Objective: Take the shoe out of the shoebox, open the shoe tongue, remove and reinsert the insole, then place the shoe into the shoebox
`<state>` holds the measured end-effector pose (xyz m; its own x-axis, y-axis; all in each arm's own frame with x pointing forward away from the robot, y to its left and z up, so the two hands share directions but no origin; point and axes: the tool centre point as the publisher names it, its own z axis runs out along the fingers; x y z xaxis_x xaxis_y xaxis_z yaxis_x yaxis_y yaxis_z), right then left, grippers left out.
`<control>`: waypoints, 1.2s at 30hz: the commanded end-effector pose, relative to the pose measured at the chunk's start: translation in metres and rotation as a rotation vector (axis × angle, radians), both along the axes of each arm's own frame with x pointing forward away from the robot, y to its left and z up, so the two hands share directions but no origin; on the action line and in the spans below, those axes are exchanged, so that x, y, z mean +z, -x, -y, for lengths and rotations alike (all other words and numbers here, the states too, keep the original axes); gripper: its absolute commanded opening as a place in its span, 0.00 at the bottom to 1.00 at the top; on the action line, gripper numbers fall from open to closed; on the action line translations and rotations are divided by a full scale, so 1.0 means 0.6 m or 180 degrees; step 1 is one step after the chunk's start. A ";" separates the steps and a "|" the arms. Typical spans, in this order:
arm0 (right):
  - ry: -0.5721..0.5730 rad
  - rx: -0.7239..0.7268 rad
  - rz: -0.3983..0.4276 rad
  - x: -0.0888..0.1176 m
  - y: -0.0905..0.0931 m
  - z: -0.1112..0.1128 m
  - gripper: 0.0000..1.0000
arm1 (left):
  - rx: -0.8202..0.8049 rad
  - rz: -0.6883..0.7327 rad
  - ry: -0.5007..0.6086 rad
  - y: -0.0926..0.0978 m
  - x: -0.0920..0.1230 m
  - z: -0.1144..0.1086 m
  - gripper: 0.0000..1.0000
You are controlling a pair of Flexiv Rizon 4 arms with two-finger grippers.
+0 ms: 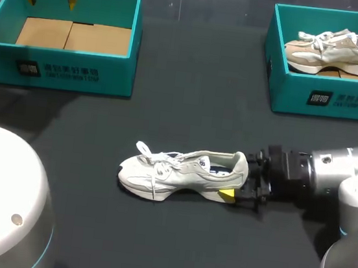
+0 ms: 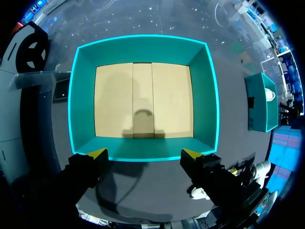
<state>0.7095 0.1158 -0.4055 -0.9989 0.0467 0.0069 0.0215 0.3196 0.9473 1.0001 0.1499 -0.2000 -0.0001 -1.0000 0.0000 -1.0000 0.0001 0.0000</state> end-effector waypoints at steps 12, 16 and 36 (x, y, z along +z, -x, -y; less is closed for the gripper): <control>0.0000 -0.0028 -0.0012 0.003 0.002 0.001 0.00 | 0.0000 0.0000 0.0000 0.000 0.000 0.000 1.00; 0.0000 -0.0028 -0.0012 0.003 0.002 0.001 0.00 | 0.0000 0.0000 0.0000 0.000 0.000 0.000 1.00; 0.0000 -0.0028 -0.0012 0.003 0.002 0.001 0.00 | -0.0233 0.0211 -0.0055 0.091 -0.008 0.084 1.00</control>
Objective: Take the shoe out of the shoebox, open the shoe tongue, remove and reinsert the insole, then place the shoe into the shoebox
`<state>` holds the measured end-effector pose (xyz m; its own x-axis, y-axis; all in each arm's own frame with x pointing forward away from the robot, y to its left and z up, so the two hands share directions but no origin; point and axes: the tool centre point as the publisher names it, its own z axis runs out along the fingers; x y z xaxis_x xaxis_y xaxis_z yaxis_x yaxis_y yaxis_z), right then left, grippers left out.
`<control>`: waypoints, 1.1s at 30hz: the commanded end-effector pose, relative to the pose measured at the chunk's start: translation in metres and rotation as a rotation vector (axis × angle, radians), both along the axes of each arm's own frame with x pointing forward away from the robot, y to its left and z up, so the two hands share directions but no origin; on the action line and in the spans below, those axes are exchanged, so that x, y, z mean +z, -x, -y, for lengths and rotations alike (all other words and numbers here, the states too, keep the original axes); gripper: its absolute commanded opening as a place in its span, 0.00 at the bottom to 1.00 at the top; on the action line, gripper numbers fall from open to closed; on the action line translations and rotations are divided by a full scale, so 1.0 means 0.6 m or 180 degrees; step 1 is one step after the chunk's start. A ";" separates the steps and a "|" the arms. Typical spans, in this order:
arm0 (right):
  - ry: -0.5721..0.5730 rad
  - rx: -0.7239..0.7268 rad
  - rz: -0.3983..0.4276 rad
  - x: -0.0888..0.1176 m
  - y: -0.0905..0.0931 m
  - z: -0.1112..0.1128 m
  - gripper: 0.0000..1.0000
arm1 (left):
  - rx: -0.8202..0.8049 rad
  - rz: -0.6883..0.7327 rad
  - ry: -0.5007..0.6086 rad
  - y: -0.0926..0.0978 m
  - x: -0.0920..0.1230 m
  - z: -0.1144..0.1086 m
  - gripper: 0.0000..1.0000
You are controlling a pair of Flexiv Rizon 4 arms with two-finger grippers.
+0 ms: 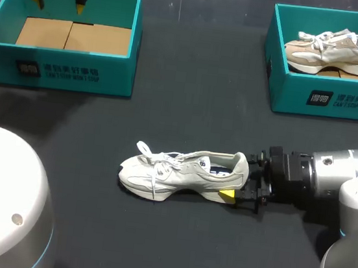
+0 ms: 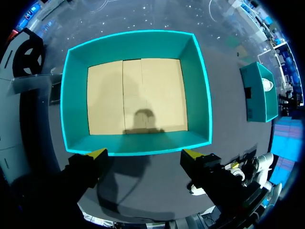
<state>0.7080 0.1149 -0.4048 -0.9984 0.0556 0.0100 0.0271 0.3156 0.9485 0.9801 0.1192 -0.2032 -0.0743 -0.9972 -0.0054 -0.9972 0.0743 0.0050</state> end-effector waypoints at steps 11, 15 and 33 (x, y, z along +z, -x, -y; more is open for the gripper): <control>0.0013 0.0001 -0.0003 0.002 0.000 -0.001 0.00 | 0.0006 0.0311 0.0109 0.155 0.009 0.133 1.00; 0.0013 0.0001 -0.0003 0.002 0.000 -0.001 0.00 | 0.0003 0.0325 0.0137 0.192 0.009 0.173 1.00; 0.0013 0.0001 -0.0003 0.002 0.000 -0.001 0.00 | -0.0225 0.0218 0.0047 0.304 -0.020 0.340 1.00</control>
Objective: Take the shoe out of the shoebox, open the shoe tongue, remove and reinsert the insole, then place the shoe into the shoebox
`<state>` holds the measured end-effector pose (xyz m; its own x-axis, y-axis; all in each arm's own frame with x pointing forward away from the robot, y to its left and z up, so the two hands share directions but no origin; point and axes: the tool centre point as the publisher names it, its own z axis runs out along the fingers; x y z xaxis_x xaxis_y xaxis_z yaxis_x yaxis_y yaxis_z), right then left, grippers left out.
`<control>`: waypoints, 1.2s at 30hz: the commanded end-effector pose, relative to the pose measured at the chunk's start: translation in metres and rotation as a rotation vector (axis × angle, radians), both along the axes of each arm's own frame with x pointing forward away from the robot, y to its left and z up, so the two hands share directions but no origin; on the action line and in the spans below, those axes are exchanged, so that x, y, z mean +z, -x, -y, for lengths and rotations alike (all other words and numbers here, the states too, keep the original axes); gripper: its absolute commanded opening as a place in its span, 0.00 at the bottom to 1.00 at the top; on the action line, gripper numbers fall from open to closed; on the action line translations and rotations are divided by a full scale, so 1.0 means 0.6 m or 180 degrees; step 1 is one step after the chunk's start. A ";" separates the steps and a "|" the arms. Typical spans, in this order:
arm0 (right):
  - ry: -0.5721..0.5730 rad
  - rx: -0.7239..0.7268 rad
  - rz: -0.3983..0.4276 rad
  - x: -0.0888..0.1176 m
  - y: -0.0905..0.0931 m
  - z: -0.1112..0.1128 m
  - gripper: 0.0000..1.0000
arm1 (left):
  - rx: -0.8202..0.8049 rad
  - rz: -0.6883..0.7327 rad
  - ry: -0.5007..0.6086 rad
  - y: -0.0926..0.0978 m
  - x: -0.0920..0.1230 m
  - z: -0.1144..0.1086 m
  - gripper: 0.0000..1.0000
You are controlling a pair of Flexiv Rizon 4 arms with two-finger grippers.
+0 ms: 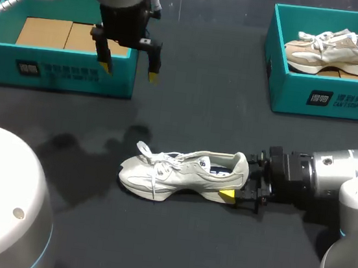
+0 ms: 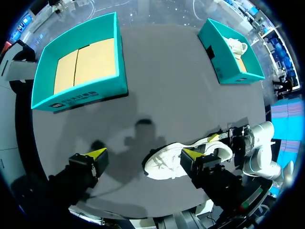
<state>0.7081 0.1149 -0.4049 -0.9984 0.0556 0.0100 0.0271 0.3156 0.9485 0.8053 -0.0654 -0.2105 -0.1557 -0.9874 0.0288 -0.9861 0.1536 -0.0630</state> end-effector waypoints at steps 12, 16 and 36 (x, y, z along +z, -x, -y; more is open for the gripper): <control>0.0013 0.0001 -0.0003 0.002 0.000 -0.001 0.00 | -0.0010 -0.0179 0.0002 0.027 -0.010 0.052 1.00; 0.0013 0.0001 -0.0003 0.002 0.000 -0.001 0.00 | -0.0010 -0.0179 0.0002 0.027 -0.010 0.052 1.00; 0.0013 0.0001 -0.0003 0.002 0.000 -0.001 0.00 | -0.0245 -0.0129 0.0099 0.161 -0.055 0.196 1.00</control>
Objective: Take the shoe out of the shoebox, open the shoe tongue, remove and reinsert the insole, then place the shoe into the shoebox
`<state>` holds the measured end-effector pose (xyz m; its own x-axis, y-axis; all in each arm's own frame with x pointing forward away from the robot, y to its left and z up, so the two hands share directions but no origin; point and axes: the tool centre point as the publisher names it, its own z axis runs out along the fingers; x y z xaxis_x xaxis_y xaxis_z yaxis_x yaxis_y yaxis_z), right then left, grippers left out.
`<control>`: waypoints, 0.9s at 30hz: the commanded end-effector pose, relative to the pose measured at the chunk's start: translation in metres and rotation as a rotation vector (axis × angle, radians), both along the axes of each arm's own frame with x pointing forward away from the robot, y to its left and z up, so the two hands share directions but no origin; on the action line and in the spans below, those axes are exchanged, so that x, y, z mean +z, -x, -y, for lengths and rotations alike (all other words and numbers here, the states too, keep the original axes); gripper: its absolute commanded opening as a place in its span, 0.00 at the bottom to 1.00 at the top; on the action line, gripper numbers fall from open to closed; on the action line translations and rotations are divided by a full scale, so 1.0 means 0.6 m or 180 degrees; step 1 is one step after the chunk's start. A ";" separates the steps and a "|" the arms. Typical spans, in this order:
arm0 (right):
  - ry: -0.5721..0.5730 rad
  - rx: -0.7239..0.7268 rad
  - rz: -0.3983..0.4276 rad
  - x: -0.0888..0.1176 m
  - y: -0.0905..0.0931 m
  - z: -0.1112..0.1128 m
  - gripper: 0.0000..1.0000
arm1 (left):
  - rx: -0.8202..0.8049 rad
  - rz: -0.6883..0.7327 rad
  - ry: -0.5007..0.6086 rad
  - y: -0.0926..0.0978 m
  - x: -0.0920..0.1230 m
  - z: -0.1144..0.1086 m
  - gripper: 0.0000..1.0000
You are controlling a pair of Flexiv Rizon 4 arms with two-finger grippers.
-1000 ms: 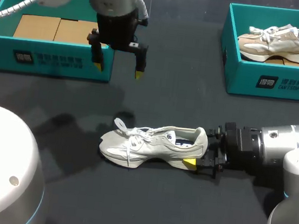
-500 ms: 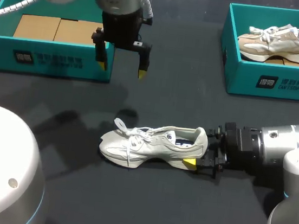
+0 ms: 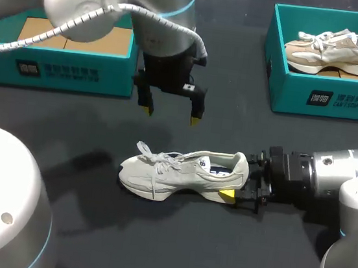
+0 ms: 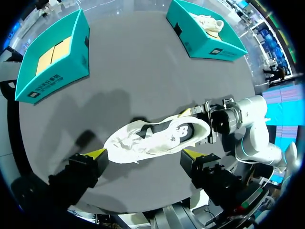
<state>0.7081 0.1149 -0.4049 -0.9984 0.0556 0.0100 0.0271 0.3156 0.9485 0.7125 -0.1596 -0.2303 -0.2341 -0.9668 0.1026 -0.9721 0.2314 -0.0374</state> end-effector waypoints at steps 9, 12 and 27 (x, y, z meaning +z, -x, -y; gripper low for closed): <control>0.0013 0.0001 -0.0003 0.002 0.000 -0.001 0.00 | 0.0034 -0.0185 -0.0157 0.018 -0.065 0.065 1.00; 0.0013 0.0001 -0.0003 0.002 0.000 -0.001 0.00 | 0.0027 -0.0198 -0.0189 0.023 -0.075 0.072 1.00; 0.0013 0.0001 -0.0003 0.002 0.000 -0.001 0.00 | 0.0028 -0.0256 -0.0743 0.039 -0.125 0.091 1.00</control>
<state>0.7081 0.1149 -0.4049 -0.9984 0.0556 0.0100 0.0271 0.3155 0.9485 0.6868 -0.2040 -0.2990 -0.2228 -0.9730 -0.0604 -0.9724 0.2174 0.0841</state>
